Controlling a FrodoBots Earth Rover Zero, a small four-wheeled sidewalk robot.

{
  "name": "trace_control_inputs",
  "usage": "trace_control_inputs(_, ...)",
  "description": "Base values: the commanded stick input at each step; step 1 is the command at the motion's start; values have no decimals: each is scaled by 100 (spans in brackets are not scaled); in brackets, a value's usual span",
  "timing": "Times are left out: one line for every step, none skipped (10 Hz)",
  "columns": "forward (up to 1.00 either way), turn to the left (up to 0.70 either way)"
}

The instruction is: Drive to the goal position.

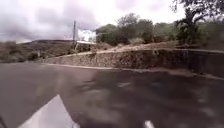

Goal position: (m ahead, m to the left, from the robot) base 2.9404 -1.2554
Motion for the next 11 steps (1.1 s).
trace_control_inputs(50, 0)
trace_control_inputs(50, 0)
trace_control_inputs(50, 0)
trace_control_inputs(50, 0)
trace_control_inputs(50, 0)
trace_control_inputs(50, 0)
trace_control_inputs(50, 0)
trace_control_inputs(50, 0)
trace_control_inputs(50, 0)
trace_control_inputs(50, 0)
trace_control_inputs(50, 0)
